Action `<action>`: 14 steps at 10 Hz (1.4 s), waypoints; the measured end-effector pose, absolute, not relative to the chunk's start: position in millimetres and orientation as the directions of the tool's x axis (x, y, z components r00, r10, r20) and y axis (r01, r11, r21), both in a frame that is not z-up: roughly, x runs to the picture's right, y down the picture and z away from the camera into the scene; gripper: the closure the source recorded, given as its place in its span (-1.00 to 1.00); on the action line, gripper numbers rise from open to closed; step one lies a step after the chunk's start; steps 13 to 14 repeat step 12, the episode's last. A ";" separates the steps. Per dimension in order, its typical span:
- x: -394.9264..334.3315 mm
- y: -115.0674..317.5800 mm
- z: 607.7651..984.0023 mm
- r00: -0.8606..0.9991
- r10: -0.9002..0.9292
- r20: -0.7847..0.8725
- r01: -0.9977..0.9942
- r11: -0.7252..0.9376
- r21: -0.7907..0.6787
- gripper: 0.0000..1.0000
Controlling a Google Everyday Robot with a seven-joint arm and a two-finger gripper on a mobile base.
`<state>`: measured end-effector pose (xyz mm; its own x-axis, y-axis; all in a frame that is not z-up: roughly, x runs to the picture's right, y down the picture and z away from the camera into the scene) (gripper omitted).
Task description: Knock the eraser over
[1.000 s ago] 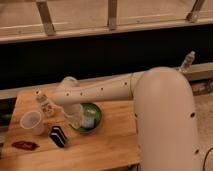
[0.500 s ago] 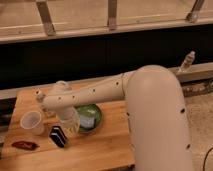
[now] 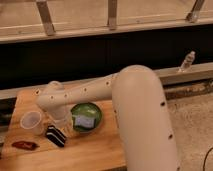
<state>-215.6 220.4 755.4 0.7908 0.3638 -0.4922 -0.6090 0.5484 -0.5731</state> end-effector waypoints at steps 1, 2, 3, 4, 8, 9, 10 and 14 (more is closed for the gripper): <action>-233.9 217.4 757.8 0.814 0.345 -0.467 -0.578 0.561 -0.592 1.00; -252.1 214.4 760.7 0.837 0.325 -0.440 -0.545 0.573 -0.612 1.00; -273.7 210.8 764.2 0.862 0.303 -0.406 -0.504 0.591 -0.630 1.00; -285.5 202.2 765.4 0.876 0.294 -0.382 -0.479 0.623 -0.618 1.00; -275.0 151.7 753.1 0.826 0.413 -0.384 -0.560 0.679 -0.473 1.00; -259.8 140.2 746.1 0.800 0.462 -0.383 -0.597 0.679 -0.427 1.00; -241.6 130.4 738.5 0.772 0.511 -0.378 -0.633 0.674 -0.380 1.00; -215.5 119.3 728.8 0.732 0.573 -0.369 -0.679 0.662 -0.318 0.93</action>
